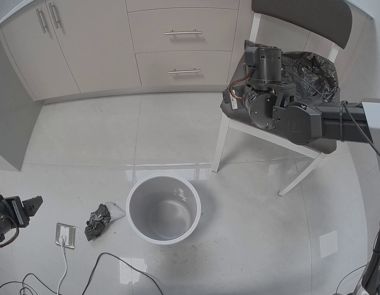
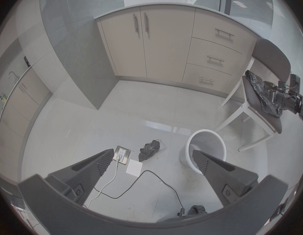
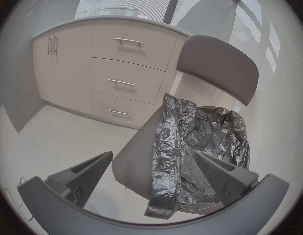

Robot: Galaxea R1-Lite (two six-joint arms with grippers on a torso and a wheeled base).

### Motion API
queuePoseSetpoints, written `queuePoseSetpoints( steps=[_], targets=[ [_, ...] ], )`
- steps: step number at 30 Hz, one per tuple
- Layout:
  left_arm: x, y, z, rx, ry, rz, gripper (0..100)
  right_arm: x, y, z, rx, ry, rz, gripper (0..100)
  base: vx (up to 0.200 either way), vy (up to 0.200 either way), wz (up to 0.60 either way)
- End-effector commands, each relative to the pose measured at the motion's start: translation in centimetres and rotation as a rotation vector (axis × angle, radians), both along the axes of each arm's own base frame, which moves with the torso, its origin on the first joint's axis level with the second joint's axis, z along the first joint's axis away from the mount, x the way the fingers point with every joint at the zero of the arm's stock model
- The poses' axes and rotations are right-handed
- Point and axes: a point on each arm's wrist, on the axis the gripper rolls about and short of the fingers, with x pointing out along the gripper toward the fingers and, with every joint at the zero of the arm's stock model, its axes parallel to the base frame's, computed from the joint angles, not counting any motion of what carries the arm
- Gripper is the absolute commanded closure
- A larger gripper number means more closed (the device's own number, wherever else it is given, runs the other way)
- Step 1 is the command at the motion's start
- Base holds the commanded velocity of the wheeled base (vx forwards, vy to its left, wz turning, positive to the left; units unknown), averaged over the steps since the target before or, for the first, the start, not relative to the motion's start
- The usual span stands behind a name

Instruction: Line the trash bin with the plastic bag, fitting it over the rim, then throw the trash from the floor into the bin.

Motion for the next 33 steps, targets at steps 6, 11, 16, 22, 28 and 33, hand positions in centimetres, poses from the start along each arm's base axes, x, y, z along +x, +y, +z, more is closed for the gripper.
queuePoseSetpoints(
  steps=[6, 11, 16, 22, 28, 33],
  targets=[
    [0.4, 0.0, -0.6, 0.003, 0.034, -0.003, 0, 0.2, -1.2, -1.3, -0.029, 0.040, -0.033, 0, 0.000, 0.000, 0.00],
    [0.6, -0.1, -0.7, 0.006, 0.050, -0.005, 0, 0.2, -1.4, -1.4, -0.036, 0.042, -0.069, 0, 0.000, 0.000, 0.00],
    [1.0, -0.1, -0.8, 0.007, 0.064, -0.003, 0, 0.5, -2.0, -1.7, -0.051, 0.046, -0.148, 0, 0.000, 0.000, 0.00],
    [1.3, -0.1, -0.8, 0.006, 0.045, -0.003, 0, -0.1, -2.7, -1.8, -0.063, 0.059, -0.179, 0, 0.000, 0.000, 0.00],
    [1.5, -0.1, -0.8, 0.006, 0.047, -0.004, 0, -0.8, -3.3, -1.5, -0.071, 0.063, -0.210, 0, 0.000, 0.000, 0.00],
    [1.7, -0.1, -0.8, 0.003, 0.043, -0.005, 0, -0.7, -4.0, -1.5, -0.072, 0.064, -0.229, 0, 0.000, 0.000, 0.00]
  ],
)
